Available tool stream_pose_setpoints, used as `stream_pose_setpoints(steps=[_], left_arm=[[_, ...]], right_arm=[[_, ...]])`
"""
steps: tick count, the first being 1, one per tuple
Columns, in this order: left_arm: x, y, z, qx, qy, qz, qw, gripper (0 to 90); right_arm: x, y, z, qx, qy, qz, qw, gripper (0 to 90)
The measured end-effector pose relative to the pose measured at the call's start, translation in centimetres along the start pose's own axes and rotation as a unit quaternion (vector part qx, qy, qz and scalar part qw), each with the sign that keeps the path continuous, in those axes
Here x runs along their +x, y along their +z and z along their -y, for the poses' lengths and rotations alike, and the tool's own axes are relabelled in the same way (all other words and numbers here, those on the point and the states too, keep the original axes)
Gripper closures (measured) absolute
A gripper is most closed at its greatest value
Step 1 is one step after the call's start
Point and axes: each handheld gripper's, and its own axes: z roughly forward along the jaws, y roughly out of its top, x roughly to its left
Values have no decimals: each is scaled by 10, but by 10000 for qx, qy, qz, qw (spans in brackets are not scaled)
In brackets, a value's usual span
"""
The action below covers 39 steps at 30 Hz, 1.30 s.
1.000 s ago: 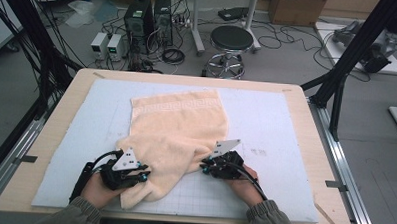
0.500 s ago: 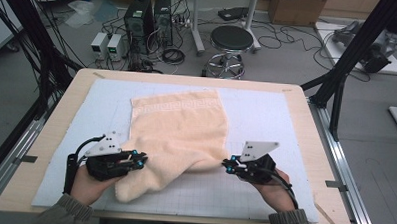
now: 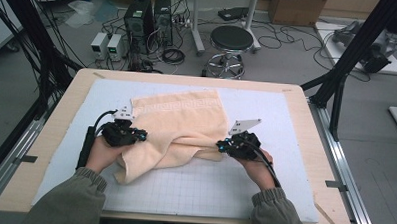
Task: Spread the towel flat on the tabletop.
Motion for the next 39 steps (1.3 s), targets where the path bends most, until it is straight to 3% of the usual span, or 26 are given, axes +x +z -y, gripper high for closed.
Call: stream_pose_setpoints(steps=[4,6,10,13,15,19,22,26,28,31,35,36,39], left_arm=[[-3,-8,-2,-109,106,-119,9998,679],[-8,-21,-5,-238,193,-153,9994,618],[-20,-46,-8,-556,289,-131,9979,550],[-34,-61,-5,-664,512,-93,9964,519],[-43,-66,1,-686,666,-90,9954,507],[-54,-65,15,-652,759,53,9950,485],[-58,-57,24,-522,863,236,9946,491],[-57,-40,34,-135,904,389,9951,483],[-56,-32,38,35,960,302,9949,484],[-53,-25,42,103,1064,219,9940,545],[-51,-21,42,124,1011,129,9947,647],[-51,-21,41,116,977,122,9951,671],[-51,-20,41,133,959,168,9952,752]], right_arm=[[-9,5,3,-156,190,10,9997,804],[-7,0,2,-232,123,20,9997,765],[4,-13,-2,-429,0,74,9991,669],[13,-23,-5,-619,-118,102,9980,599],[20,-29,-6,-760,-209,125,9968,568],[33,-34,-6,-937,-304,87,9951,557],[41,-25,-9,-856,-416,-35,9955,551],[53,-2,-13,-646,-579,-243,9959,536],[59,11,-15,-494,-684,-295,9960,528],[61,30,-19,-344,-748,-329,9961,525],[62,46,-23,-282,-710,-279,9967,529],[62,50,-24,-273,-721,-254,9967,544],[61,59,-25,-146,-755,-187,9969,700]])
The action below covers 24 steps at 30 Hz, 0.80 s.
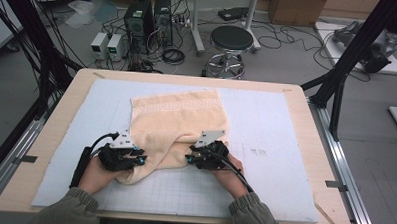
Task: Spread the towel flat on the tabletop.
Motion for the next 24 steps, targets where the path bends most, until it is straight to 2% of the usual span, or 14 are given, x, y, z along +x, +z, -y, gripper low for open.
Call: stream_pose_setpoints(steps=[2,3,5,10,13,17,24], left_arm=[[-1,0,0,-3,45,-2,10000,789],[-1,-1,0,-37,50,-3,10000,797],[-1,-2,0,-39,44,1,10000,802],[-3,-13,-3,-231,40,-20,9997,824],[-5,-25,-9,-440,43,-44,9990,835],[-5,-41,-16,-682,16,-59,9977,837],[-5,-52,-26,-882,-56,-72,9961,838]], right_arm=[[-1,2,0,22,-21,-72,10000,808],[-1,2,0,41,16,-105,9999,823],[-3,0,1,25,75,-225,9997,831],[-3,-16,0,-67,73,-213,9997,836],[-3,-31,3,-163,116,-208,9996,841],[-3,-54,8,-243,107,-71,9996,843],[-5,-96,20,-446,254,142,9986,844]])
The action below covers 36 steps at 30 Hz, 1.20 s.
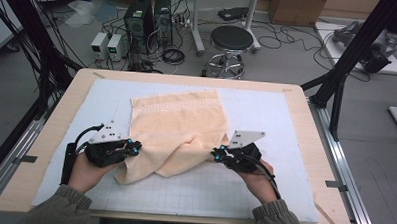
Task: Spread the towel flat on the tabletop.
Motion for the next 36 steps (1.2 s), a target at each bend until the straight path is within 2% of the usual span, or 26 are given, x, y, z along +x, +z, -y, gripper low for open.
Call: stream_pose_setpoints(steps=[2,6,10,12,13,15,19,21,24,26,29,32,33,35,36], left_arm=[[-1,-3,-3,-83,-51,11,10000,839],[-1,-10,-9,-143,-4,-16,9999,839],[10,-5,-8,-87,-122,-158,9998,840],[19,2,-5,28,-215,-268,9994,840],[25,7,-3,98,-323,-333,9989,840],[39,22,1,344,-422,-567,9969,840],[57,47,6,674,-641,-754,9928,832],[61,50,7,695,-755,-737,9920,804],[62,42,6,559,-748,-740,9929,715],[61,30,3,388,-745,-813,9931,662],[57,11,-2,139,-674,-809,9943,624],[45,-4,-4,-49,-508,-636,9967,602],[39,-5,-4,-69,-440,-556,9975,600],[28,-4,-2,-60,-274,-377,9989,592],[24,-2,0,-64,-230,-305,9992,592]], right_arm=[[0,-12,1,-44,-28,93,9999,844],[0,-32,2,-107,-34,225,9997,844],[-6,-45,6,-114,4,377,9992,844],[-12,-43,11,-51,124,386,9992,845],[-15,-40,14,-32,172,390,9991,845],[-25,-29,22,83,369,383,9986,845],[-42,-4,30,386,595,324,9970,841],[-47,2,31,394,600,292,9970,827],[-49,-1,29,270,636,243,9973,776],[-46,-9,25,123,576,224,9980,738],[-39,-20,18,-57,416,163,9990,706],[-28,-28,9,-171,189,159,9995,694],[-25,-28,6,-233,90,99,9996,695],[-18,-26,3,-211,-32,33,9998,691],[-14,-23,3,-168,-66,-80,9998,691]])
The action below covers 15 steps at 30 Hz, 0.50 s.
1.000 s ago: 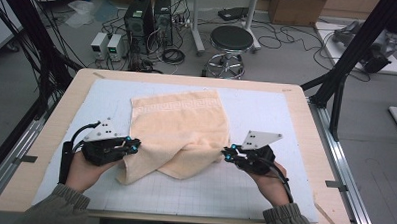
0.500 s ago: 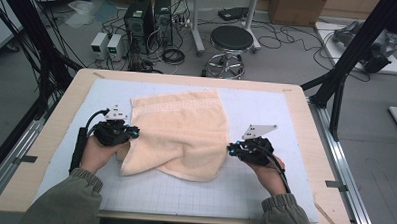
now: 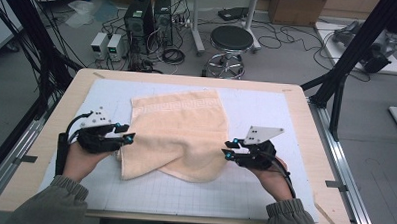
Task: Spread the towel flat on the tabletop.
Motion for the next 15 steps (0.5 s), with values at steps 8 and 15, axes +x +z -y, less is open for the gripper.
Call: stream_pose_setpoints(steps=[8,15], left_arm=[[-21,35,35,421,233,824,9954,530],[-28,54,49,981,516,842,9903,648]], right_arm=[[11,50,19,548,87,-528,9971,649],[15,81,27,1077,-73,-656,9920,648]])
